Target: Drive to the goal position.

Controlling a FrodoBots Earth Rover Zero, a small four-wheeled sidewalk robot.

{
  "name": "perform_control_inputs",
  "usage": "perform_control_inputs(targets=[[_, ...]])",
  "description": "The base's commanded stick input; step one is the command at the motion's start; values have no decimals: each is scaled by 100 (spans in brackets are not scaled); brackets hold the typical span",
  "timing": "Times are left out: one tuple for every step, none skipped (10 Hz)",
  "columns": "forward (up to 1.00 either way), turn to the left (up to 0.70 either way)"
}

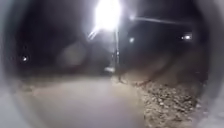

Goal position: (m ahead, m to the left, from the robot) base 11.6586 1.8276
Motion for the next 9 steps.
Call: perform_control_inputs(targets=[[100,0],[100,0],[100,0],[100,0],[100,0],[100,0],[100,0],[100,0],[100,0]])
